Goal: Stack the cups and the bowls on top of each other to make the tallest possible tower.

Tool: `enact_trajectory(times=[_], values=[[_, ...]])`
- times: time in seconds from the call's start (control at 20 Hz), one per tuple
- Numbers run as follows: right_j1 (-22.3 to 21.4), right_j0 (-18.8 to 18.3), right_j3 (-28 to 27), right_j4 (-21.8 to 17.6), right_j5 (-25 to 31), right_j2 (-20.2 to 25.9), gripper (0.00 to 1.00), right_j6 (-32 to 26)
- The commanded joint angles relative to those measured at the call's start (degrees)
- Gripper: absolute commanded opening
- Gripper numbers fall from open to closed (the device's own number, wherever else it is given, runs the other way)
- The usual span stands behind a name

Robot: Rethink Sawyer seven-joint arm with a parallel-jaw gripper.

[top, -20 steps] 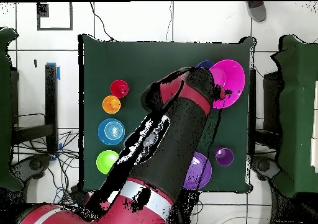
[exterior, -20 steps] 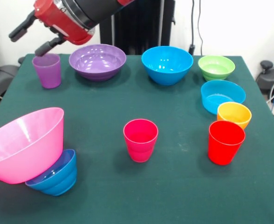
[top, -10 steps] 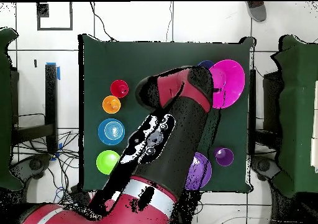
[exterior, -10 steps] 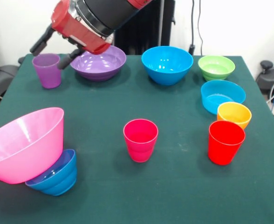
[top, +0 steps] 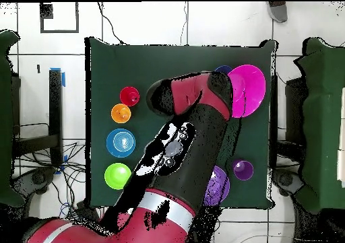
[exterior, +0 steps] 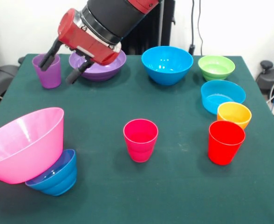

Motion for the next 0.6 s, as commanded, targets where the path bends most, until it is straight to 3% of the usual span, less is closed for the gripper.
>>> enact_trajectory(times=[0.05, 0.6], values=[[3.6, -1.3, 0.9, 3.4, -7.0, 8.4, 1.00, 12.4], [6.2, -2.2, 0.2, 4.2, -12.5, 9.0, 1.00, 11.8]])
